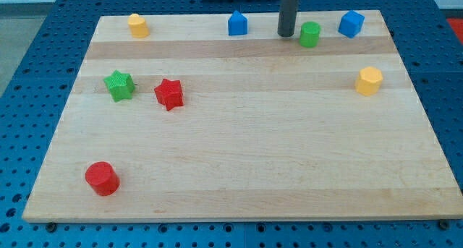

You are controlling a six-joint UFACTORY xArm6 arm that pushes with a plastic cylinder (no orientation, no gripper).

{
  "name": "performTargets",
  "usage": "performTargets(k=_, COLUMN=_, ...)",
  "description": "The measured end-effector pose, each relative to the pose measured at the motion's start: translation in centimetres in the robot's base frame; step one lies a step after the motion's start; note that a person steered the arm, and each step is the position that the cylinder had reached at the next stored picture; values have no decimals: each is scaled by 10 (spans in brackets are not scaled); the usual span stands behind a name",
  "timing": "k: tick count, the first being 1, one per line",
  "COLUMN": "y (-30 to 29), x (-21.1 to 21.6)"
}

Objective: Push the green circle towards center

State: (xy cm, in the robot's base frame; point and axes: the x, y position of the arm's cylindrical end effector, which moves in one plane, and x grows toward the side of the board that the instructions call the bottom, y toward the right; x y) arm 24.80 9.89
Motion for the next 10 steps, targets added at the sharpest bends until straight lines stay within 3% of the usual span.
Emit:
performTargets(k=3, y=46, x=-16)
performTargets(k=7, y=48, x=44)
performTargets(k=10, y=18, x=78)
